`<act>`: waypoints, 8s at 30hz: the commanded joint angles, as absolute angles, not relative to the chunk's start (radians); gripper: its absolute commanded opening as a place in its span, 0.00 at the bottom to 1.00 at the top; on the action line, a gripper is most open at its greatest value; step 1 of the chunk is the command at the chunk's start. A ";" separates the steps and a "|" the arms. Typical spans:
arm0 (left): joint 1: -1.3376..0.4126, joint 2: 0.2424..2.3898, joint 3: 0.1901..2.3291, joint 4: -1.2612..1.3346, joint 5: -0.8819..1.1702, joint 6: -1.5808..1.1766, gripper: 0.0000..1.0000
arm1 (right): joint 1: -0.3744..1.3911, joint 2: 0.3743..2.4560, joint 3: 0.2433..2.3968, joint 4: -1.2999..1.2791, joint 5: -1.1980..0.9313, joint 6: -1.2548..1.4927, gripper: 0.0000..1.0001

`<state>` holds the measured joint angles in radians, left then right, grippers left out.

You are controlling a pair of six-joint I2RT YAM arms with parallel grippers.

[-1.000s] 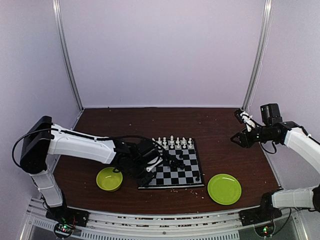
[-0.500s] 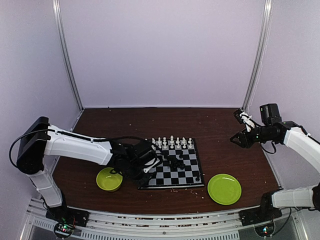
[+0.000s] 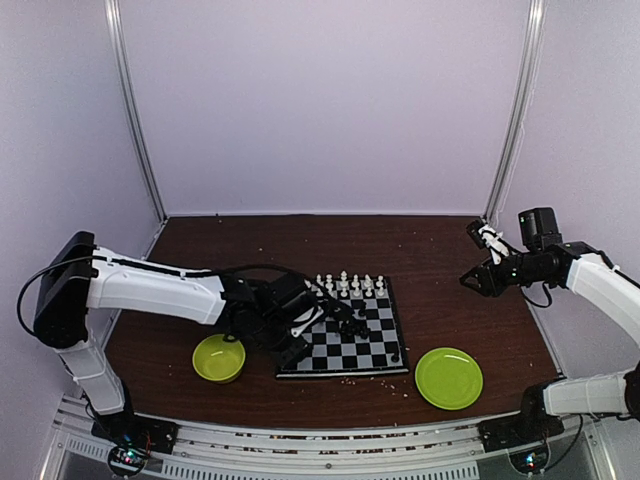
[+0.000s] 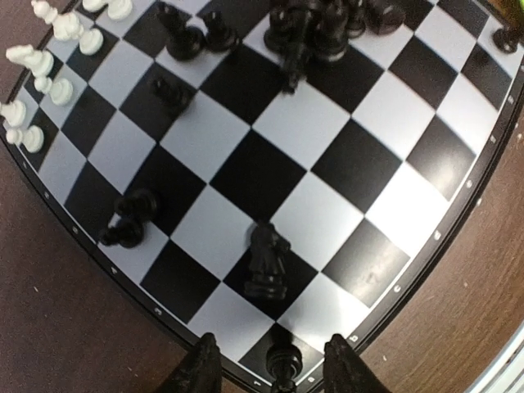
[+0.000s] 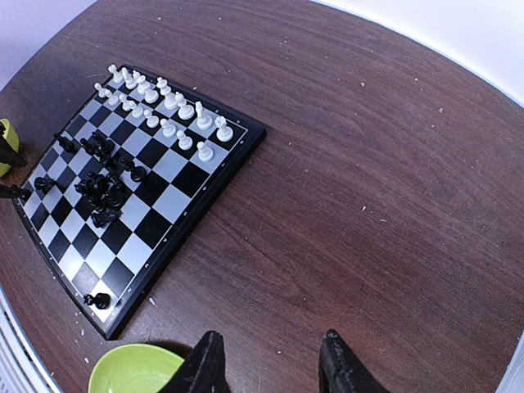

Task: Set up the chess pieces on the board
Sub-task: Place the rook at h8, then pick up the knight from the chessboard, then pass from the left arm to the right, then place the knight at b8, then pick up the bishop from the chessboard.

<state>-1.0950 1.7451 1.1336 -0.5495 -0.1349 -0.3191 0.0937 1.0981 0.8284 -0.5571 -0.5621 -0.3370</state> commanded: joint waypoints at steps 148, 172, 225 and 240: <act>-1.089 1.298 0.990 -0.187 -0.484 -0.383 0.61 | 0.905 1.493 1.052 -0.710 -0.322 -0.501 0.00; -1.090 1.356 0.978 -0.157 -0.449 -0.411 0.60 | 0.918 1.648 1.061 -0.665 -0.241 -0.474 0.00; -1.106 2.080 1.680 -0.631 -0.092 -0.174 0.34 | 0.259 1.056 0.915 -0.615 -0.545 -0.341 0.37; -1.089 2.156 1.736 -0.644 -0.095 -0.180 0.23 | 0.259 1.095 0.927 -0.631 -0.551 -0.363 0.37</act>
